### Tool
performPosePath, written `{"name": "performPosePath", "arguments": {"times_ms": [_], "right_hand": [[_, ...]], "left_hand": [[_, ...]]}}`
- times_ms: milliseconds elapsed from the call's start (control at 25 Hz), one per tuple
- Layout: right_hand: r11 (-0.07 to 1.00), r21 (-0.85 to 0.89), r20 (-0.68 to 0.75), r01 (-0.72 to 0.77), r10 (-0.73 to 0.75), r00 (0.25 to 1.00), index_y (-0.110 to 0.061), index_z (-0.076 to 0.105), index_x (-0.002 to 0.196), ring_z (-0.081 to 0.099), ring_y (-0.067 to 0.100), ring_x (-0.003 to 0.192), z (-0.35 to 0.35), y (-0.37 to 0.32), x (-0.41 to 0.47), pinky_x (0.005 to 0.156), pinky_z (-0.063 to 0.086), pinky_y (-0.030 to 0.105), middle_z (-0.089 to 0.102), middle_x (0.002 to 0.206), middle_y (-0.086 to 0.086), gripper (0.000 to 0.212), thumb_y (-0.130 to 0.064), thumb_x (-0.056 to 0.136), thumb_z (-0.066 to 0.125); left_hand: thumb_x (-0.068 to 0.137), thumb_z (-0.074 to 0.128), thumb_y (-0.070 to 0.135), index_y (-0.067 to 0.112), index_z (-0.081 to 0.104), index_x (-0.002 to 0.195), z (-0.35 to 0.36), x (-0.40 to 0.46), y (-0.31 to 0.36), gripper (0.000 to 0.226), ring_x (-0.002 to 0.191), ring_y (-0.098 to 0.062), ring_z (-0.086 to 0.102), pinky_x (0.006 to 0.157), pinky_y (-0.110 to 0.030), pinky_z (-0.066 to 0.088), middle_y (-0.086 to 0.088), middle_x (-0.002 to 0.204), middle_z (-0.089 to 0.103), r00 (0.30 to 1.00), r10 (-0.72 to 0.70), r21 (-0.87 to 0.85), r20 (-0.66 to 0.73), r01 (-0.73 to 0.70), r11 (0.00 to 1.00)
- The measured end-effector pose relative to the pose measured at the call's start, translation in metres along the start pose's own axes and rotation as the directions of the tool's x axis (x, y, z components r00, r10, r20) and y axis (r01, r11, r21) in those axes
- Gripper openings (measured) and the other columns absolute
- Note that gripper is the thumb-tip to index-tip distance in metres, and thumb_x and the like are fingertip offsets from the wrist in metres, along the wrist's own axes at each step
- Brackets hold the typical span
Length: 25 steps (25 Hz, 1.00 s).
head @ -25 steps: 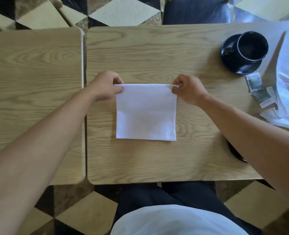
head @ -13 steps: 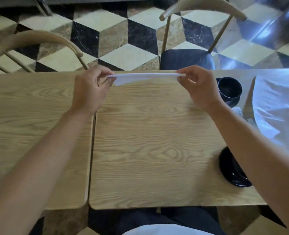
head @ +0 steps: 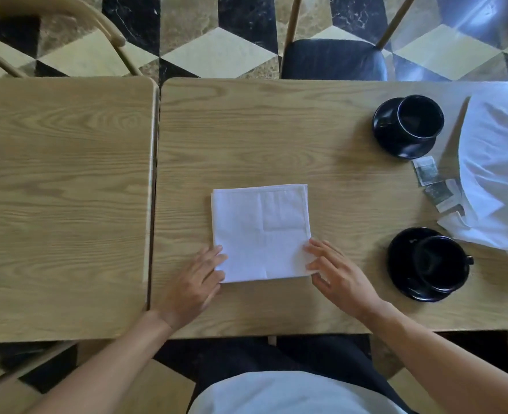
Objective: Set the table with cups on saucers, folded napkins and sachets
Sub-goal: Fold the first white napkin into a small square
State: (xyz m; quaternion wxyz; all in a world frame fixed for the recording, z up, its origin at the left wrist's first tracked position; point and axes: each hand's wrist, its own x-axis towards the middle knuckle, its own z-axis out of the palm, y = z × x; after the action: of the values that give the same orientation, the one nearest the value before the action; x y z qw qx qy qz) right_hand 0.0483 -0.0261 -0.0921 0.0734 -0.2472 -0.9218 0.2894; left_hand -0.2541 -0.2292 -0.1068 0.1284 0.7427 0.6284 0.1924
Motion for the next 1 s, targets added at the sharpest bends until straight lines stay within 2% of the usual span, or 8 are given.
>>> {"name": "performPosePath", "arguments": {"times_ms": [160,240,320,400,480,560,840,1000], "right_hand": [[0.992,0.089,0.050,-0.087,0.082,0.995,-0.010,0.062,0.097,0.056,0.019,0.133,-0.010,-0.002,0.003,0.114,0.042,0.036,0.069,0.121,-0.003,0.015,-0.013,0.083,0.066],[0.966,0.132,0.058,-0.220,0.214,0.975,-0.022,0.055,0.103,0.070,0.018,0.106,-0.020,-0.002,0.023,0.089,0.050,0.025,0.071,0.107,-0.012,0.021,-0.031,0.083,0.054],[0.934,0.144,0.031,-0.328,0.327,0.944,-0.033,0.047,0.100,0.069,0.021,0.080,-0.023,0.003,0.045,0.064,0.042,0.027,0.072,0.090,-0.011,0.017,-0.041,0.085,0.047],[0.896,0.176,0.016,-0.408,0.412,0.911,-0.037,0.046,0.102,0.064,0.018,0.070,-0.023,0.009,0.064,0.056,0.037,0.028,0.068,0.078,-0.010,0.013,-0.042,0.091,0.044],[0.853,0.213,0.032,-0.476,0.480,0.876,-0.037,0.047,0.111,0.061,0.008,0.069,-0.021,0.014,0.081,0.055,0.037,0.021,0.063,0.077,-0.014,0.013,-0.040,0.099,0.045],[0.817,0.221,0.057,-0.533,0.534,0.843,-0.036,0.049,0.116,0.060,0.014,0.071,-0.018,0.019,0.096,0.054,0.037,0.026,0.062,0.079,-0.014,0.014,-0.035,0.103,0.046],[0.762,0.140,-0.014,-0.632,0.640,0.768,-0.030,0.053,0.122,0.060,0.032,0.076,-0.007,0.017,0.123,0.063,0.047,0.038,0.069,0.086,0.006,0.022,-0.037,0.103,0.043],[0.752,0.074,-0.077,-0.655,0.659,0.748,-0.023,0.052,0.121,0.062,0.032,0.075,0.000,0.012,0.122,0.060,0.043,0.037,0.067,0.080,0.002,0.026,-0.040,0.103,0.044]], "left_hand": [[0.101,0.048,0.014,0.004,0.060,0.107,0.000,0.004,0.004,0.017,0.131,-0.034,0.056,0.108,-0.052,0.047,-0.020,0.122,0.067,0.995,-0.100,-0.154,-0.032,0.094,0.984],[0.099,0.048,0.025,0.012,0.053,0.114,-0.010,0.022,0.006,0.020,0.107,-0.029,0.069,0.084,-0.044,0.060,-0.017,0.108,0.072,0.961,-0.269,-0.226,-0.070,0.247,0.942],[0.097,0.047,0.032,0.019,0.049,0.112,-0.017,0.043,0.003,0.020,0.077,-0.027,0.069,0.059,-0.032,0.053,-0.010,0.088,0.073,0.884,-0.455,-0.286,-0.110,0.410,0.866],[0.100,0.047,0.036,0.022,0.047,0.109,-0.019,0.063,-0.001,0.017,0.064,-0.025,0.062,0.058,-0.028,0.042,0.002,0.078,0.065,0.796,-0.599,-0.362,-0.093,0.533,0.765],[0.104,0.048,0.030,0.018,0.047,0.110,-0.017,0.080,-0.009,0.013,0.064,-0.022,0.056,0.060,-0.030,0.036,0.010,0.074,0.057,0.709,-0.703,-0.391,-0.049,0.634,0.667],[0.105,0.048,0.026,0.015,0.049,0.109,-0.014,0.095,-0.019,0.012,0.066,-0.024,0.055,0.059,-0.033,0.033,0.012,0.072,0.055,0.647,-0.762,-0.375,-0.003,0.706,0.601],[0.103,0.047,0.030,0.020,0.049,0.104,-0.011,0.120,-0.035,0.011,0.072,-0.036,0.060,0.064,-0.044,0.048,-0.003,0.071,0.065,0.581,-0.814,-0.281,0.003,0.781,0.557],[0.101,0.049,0.032,0.017,0.051,0.110,-0.006,0.123,-0.031,0.018,0.075,-0.036,0.064,0.064,-0.046,0.050,-0.007,0.077,0.069,0.546,-0.836,-0.197,-0.048,0.816,0.544]]}}
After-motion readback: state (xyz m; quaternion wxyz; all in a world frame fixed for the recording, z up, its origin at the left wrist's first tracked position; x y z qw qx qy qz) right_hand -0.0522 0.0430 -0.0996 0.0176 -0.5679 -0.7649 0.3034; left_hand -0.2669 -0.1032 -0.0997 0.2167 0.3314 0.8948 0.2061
